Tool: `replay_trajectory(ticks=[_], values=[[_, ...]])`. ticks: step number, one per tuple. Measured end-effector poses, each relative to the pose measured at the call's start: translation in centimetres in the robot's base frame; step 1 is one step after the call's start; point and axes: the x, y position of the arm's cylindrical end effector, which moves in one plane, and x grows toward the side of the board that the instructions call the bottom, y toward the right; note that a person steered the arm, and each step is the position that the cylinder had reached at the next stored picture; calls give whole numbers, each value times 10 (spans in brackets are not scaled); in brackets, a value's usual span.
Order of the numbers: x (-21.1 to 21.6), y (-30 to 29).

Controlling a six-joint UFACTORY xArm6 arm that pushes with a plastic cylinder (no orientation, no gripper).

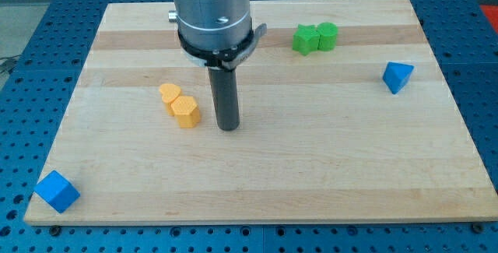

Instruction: Push the yellow blocks slightly to left

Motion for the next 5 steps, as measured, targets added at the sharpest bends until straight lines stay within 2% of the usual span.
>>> replay_trajectory(ticks=[3, 5], values=[[4, -172], [15, -254]])
